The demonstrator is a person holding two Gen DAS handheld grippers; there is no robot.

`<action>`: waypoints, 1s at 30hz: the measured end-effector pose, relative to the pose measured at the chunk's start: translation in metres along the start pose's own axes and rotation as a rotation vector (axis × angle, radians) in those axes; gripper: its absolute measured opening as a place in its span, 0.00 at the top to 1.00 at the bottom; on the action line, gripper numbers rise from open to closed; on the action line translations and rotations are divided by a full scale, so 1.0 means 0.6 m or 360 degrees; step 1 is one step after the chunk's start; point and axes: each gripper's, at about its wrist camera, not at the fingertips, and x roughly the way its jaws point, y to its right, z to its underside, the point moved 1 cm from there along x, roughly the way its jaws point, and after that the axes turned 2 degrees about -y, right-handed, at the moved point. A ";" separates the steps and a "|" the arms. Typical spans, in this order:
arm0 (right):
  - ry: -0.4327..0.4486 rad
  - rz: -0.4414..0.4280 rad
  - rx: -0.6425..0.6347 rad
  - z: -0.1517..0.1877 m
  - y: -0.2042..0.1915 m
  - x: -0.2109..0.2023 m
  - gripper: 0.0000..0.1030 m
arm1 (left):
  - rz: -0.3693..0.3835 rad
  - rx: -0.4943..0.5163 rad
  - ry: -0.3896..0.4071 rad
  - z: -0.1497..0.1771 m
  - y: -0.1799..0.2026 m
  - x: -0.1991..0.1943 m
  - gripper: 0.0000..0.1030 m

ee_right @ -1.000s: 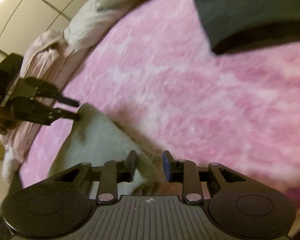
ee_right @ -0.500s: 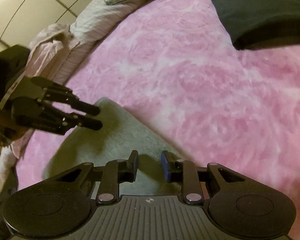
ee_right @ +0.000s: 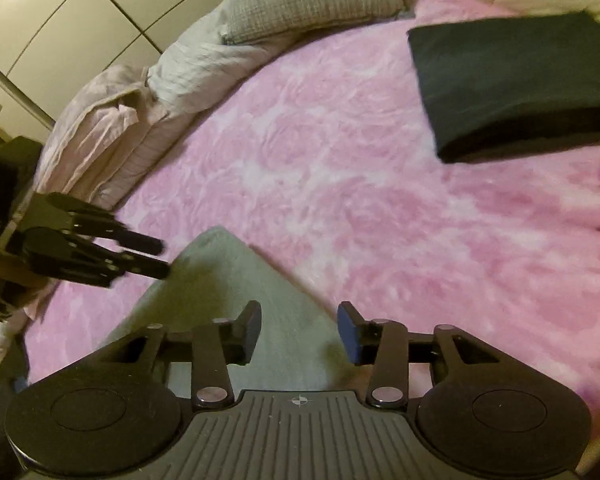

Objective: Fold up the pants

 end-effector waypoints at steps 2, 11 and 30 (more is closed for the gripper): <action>-0.0027 0.0052 -0.0055 0.025 -0.019 -0.028 0.58 | -0.0025 -0.0104 0.0038 0.038 0.006 -0.036 0.72; -0.0081 0.0160 -0.0433 0.148 -0.145 -0.112 0.50 | -0.0102 -0.0493 0.0160 0.255 0.088 -0.167 0.66; -0.0456 -0.0055 -0.1365 0.141 -0.093 -0.083 0.41 | -0.0353 -0.1119 0.0131 0.321 0.274 -0.143 0.53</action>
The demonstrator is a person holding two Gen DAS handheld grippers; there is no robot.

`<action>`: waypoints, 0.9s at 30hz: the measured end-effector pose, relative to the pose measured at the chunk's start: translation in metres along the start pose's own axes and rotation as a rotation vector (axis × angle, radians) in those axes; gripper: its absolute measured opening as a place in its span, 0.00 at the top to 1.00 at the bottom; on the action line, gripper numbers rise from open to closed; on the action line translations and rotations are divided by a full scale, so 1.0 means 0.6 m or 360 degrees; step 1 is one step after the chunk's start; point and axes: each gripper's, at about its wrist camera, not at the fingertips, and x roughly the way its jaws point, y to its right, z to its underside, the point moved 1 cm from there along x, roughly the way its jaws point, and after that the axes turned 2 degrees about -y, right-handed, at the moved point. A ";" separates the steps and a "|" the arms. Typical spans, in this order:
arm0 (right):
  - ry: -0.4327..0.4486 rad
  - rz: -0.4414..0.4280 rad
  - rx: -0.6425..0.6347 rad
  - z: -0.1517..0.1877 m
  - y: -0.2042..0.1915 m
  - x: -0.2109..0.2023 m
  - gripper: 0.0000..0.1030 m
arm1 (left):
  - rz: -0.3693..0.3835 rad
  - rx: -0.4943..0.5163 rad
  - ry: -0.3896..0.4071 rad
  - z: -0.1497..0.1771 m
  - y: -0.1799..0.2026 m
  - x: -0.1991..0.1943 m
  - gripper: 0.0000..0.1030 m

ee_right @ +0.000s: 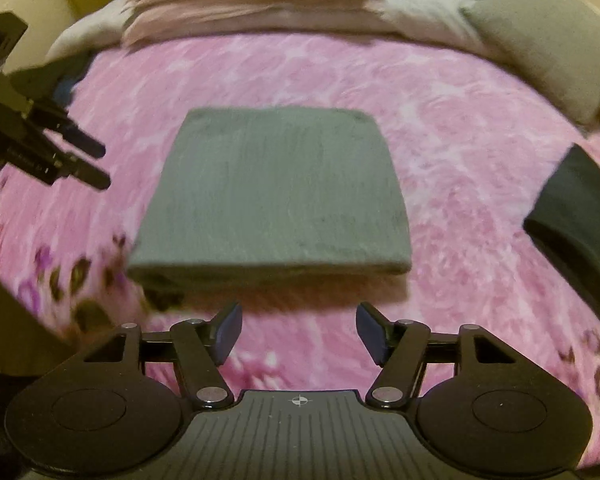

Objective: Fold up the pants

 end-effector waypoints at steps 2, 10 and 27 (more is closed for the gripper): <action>-0.0034 -0.0070 -0.0075 0.006 0.031 0.003 0.41 | -0.0023 -0.0092 -0.0012 0.000 0.030 0.008 0.53; -0.0190 -0.0198 -0.0268 0.012 0.099 0.012 0.41 | -0.0063 -0.0315 -0.0015 0.013 0.113 0.022 0.50; -0.0001 -0.0024 -0.0849 0.017 0.030 0.046 0.32 | -0.0348 0.0268 0.0194 0.078 0.157 0.051 0.32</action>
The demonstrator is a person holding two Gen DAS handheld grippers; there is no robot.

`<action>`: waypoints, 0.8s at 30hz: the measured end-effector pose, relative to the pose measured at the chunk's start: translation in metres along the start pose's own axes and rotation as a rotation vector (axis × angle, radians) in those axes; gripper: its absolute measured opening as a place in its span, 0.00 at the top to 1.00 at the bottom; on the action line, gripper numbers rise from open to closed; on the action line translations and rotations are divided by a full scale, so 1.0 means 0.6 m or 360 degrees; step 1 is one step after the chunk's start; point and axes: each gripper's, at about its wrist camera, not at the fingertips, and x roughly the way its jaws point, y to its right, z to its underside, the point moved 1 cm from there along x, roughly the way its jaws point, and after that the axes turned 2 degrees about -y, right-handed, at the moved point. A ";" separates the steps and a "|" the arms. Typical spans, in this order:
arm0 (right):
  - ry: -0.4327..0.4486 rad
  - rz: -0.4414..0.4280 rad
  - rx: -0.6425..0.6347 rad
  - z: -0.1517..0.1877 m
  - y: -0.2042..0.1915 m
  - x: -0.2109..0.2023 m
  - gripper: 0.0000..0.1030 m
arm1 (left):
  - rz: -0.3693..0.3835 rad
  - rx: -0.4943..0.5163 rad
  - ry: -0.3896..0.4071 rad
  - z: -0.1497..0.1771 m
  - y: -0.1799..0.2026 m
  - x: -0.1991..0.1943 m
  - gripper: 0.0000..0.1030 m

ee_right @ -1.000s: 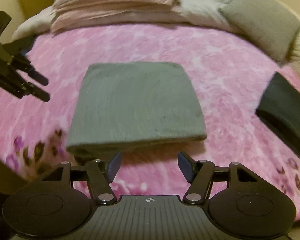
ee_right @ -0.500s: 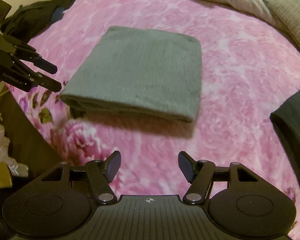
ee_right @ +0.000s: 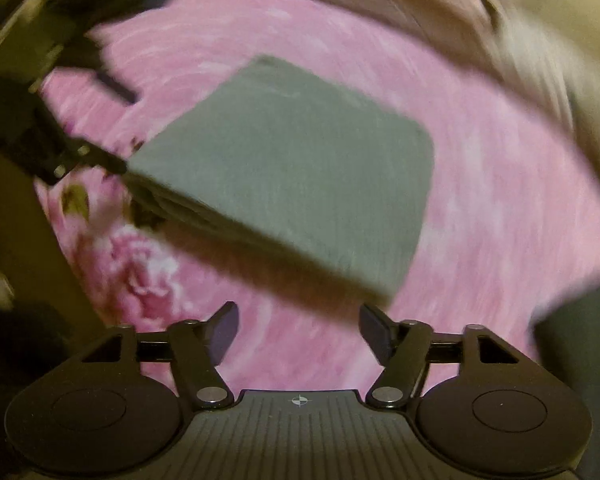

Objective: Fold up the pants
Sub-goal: 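Grasp the folded sweatpants stack edges with both grippers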

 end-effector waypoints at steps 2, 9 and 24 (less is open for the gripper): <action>0.0075 0.0074 -0.0314 0.004 -0.026 0.012 0.26 | -0.0057 0.0082 0.0022 0.011 0.020 0.006 0.25; 0.0197 0.0227 -0.1103 0.033 -0.057 0.133 0.26 | -0.0292 0.0334 0.0086 0.034 0.110 0.045 0.16; 0.0101 -0.0024 -0.1160 -0.090 0.054 0.178 0.66 | -0.0858 0.0774 0.0017 0.013 0.210 0.164 0.12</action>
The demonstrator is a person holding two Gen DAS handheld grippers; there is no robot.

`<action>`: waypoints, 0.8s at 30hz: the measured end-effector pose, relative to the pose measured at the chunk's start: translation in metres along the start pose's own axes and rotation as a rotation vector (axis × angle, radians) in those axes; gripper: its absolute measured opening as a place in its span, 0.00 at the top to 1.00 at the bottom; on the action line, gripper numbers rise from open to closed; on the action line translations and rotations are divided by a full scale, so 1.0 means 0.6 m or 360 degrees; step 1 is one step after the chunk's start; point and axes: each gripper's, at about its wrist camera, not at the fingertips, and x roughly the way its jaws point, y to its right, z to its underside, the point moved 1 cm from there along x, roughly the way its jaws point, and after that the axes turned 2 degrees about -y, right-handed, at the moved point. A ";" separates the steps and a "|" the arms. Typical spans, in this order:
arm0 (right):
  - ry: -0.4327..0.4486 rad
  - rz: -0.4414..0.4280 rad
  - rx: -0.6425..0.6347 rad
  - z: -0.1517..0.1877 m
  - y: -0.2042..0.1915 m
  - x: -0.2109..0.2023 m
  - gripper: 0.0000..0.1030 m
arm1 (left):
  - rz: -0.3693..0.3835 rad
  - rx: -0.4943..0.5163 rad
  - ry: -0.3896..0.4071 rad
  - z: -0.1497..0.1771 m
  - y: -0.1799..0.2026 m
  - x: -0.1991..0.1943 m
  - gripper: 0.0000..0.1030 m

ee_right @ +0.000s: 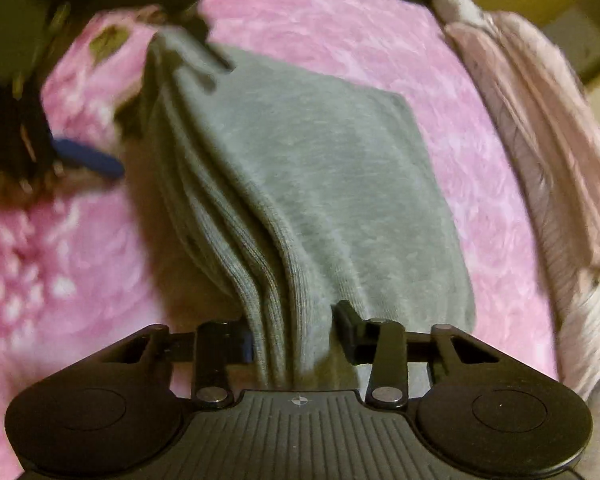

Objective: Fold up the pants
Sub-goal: 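Grasp the folded sweatpants stack edges with both grippers, then lift and carry the stack with both grippers toward the black folded cloth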

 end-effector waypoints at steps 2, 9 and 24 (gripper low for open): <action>-0.0020 -0.0071 0.0056 -0.015 0.034 -0.013 0.67 | -0.0055 0.0049 -0.0020 -0.005 -0.001 0.006 0.12; -0.0056 -0.0184 0.0153 -0.028 0.067 -0.043 0.68 | -0.0155 0.0076 -0.0097 -0.017 -0.030 0.030 0.30; 0.0233 0.0252 0.0211 0.048 -0.046 -0.114 0.13 | 0.0350 -0.0175 -0.0131 -0.026 -0.192 0.018 0.72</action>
